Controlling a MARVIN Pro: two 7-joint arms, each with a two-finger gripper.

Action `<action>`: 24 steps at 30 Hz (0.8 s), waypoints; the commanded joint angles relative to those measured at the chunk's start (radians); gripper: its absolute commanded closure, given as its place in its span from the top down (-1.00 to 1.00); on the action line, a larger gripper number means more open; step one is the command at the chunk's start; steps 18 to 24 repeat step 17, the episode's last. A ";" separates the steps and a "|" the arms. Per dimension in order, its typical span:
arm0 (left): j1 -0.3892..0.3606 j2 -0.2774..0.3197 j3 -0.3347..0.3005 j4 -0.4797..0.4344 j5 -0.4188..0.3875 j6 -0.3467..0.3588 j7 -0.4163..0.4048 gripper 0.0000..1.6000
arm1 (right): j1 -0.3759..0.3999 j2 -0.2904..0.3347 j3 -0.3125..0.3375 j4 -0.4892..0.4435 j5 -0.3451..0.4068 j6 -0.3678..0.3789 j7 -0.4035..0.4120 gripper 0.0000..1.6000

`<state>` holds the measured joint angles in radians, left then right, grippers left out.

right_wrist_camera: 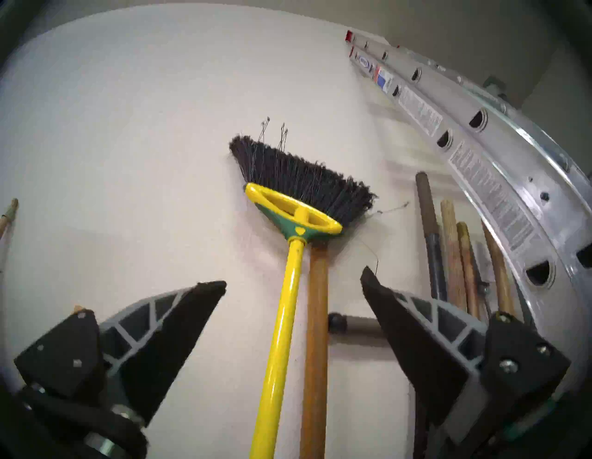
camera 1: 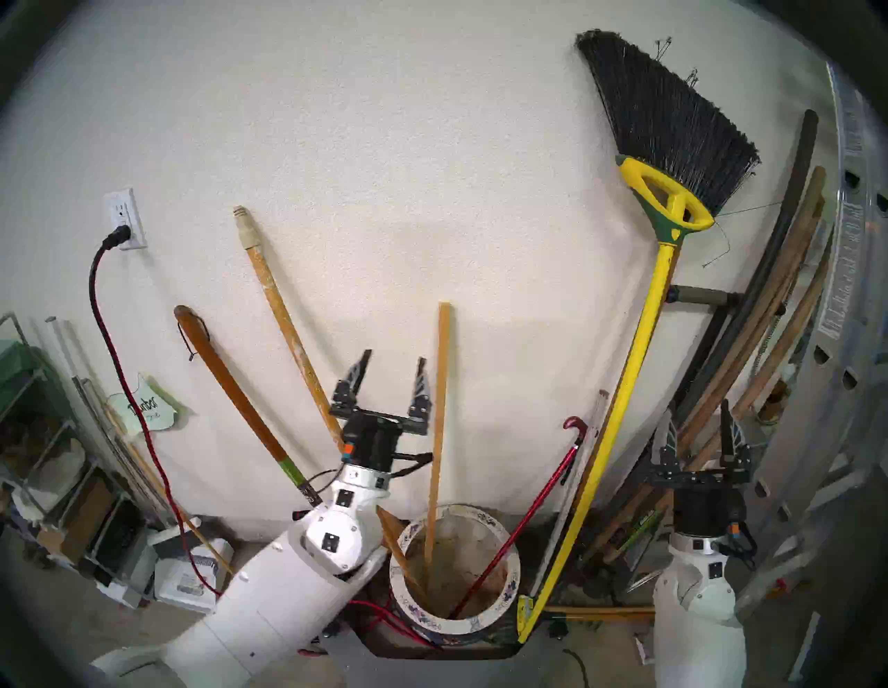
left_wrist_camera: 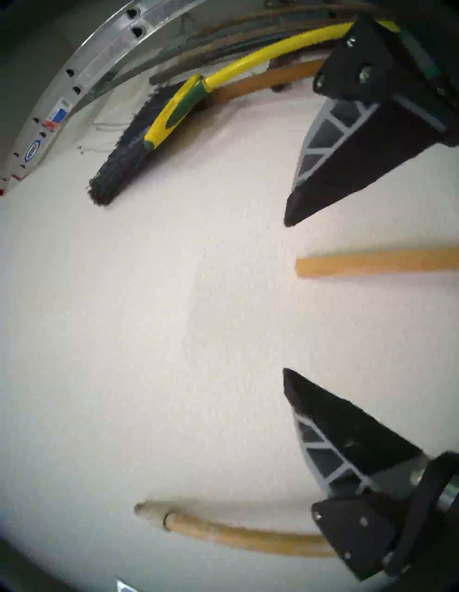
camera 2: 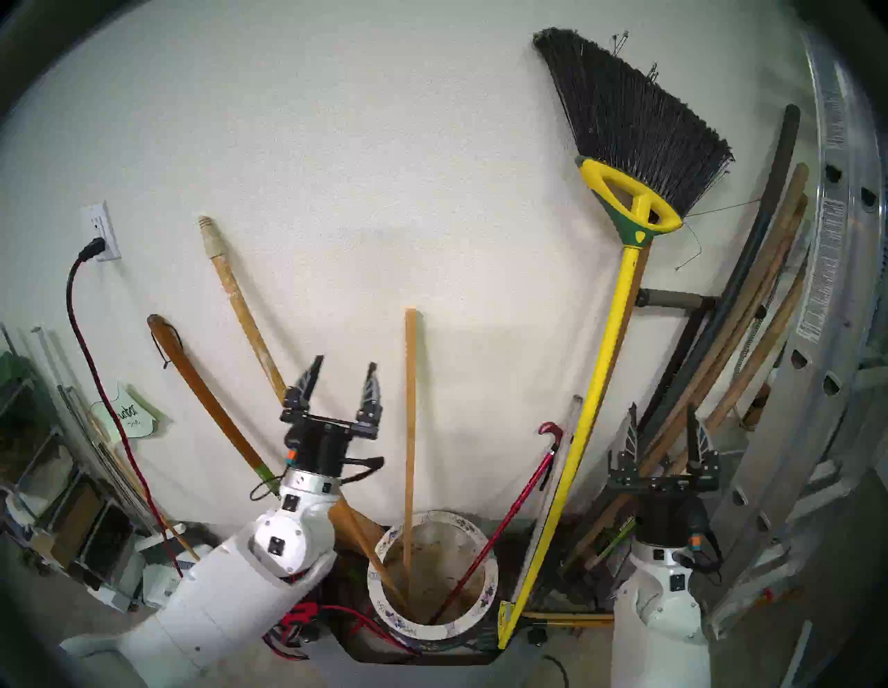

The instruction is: Take wooden sticks or brooms out of the pot

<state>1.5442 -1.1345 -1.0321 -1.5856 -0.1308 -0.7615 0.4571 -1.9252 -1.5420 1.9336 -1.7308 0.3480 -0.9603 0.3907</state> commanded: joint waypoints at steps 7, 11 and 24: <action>0.194 0.112 -0.129 -0.152 0.084 -0.084 0.125 1.00 | -0.117 -0.046 0.021 -0.222 0.077 0.000 0.019 1.00; 0.217 0.124 -0.135 -0.177 0.125 -0.089 0.176 1.00 | -0.157 -0.057 0.020 -0.263 0.105 0.000 0.030 1.00; 0.292 0.113 -0.178 -0.230 0.213 -0.065 0.242 1.00 | -0.229 -0.071 0.013 -0.341 0.142 0.000 0.041 1.00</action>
